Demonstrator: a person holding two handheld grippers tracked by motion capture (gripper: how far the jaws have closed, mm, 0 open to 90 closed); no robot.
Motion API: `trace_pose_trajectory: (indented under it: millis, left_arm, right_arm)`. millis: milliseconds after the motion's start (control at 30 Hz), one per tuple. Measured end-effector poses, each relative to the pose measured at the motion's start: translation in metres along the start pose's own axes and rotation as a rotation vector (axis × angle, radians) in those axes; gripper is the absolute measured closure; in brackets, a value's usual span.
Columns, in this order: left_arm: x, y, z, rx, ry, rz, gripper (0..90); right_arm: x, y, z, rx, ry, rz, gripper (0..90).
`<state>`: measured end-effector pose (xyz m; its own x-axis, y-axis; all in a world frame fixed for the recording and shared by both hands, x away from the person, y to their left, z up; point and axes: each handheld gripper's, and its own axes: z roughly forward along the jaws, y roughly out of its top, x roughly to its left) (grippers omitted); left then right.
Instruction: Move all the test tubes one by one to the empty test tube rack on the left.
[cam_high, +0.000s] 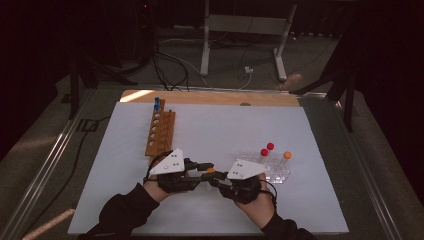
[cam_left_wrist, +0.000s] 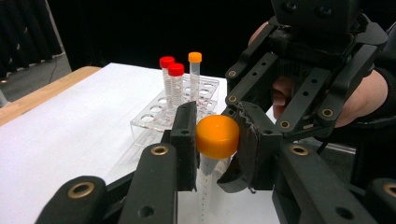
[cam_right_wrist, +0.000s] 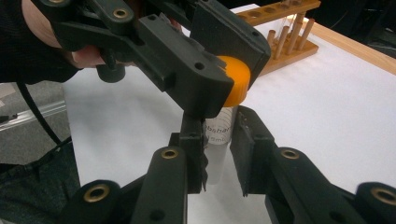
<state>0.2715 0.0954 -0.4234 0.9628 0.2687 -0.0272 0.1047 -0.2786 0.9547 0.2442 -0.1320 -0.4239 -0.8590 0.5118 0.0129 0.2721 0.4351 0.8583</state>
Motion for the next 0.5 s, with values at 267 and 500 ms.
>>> trace_pose_trajectory:
  millis: [267, 500]
  left_arm:
    - [0.004, 0.008, -0.007, -0.02, 0.011, 0.0, 71.5]
    - [0.017, 0.016, -0.023, -0.036, 0.054, -0.013, 71.6]
  right_arm:
    - [-0.001, 0.003, -0.006, -0.051, -0.007, 0.011, 67.0]
    - [-0.002, 0.005, -0.019, -0.125, -0.024, 0.026, 41.9]
